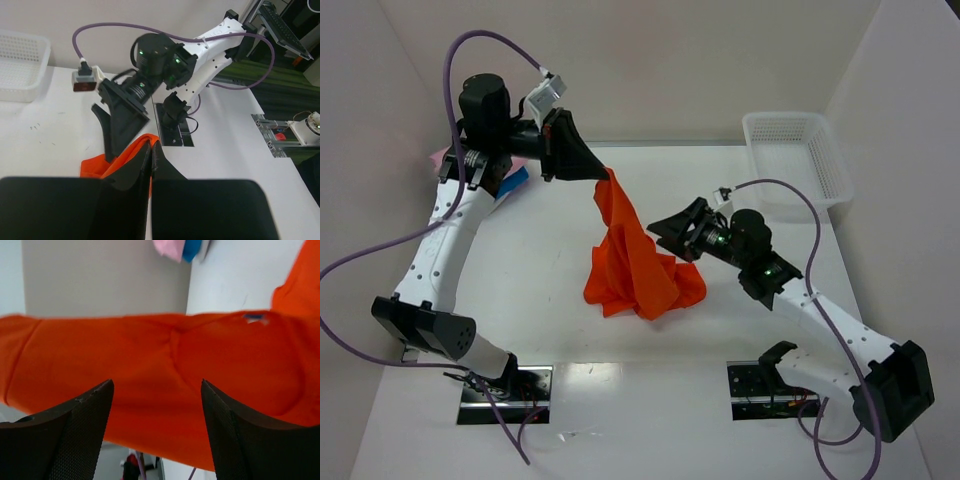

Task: Fold and stack the t-shirts
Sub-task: Flatten out the tshirt

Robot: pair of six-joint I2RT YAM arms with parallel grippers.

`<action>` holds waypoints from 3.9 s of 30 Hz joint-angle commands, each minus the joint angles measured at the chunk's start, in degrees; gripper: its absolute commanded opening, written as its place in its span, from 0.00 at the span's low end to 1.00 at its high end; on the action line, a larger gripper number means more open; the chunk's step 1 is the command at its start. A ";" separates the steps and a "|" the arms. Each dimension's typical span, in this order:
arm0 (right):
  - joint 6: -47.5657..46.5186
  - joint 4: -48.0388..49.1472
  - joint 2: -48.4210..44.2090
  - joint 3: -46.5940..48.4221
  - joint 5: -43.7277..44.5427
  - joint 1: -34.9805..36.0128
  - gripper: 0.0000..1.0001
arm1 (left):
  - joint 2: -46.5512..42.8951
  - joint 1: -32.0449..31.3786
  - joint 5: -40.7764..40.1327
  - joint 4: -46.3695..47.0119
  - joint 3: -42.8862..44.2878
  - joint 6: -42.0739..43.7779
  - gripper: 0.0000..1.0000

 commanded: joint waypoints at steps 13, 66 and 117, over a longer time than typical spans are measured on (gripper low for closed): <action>3.59 15.70 18.02 6.74 0.78 13.45 0.84 | 0.78 -1.42 10.36 1.73 4.76 1.73 0.00; -4.32 -10.83 -11.14 9.91 16.86 -2.36 0.00 | 1.92 2.00 -2.98 0.60 -2.27 0.68 0.00; -24.72 -19.80 -5.78 31.82 31.59 5.99 0.00 | 8.74 -5.90 -87.77 -21.03 35.32 10.79 0.00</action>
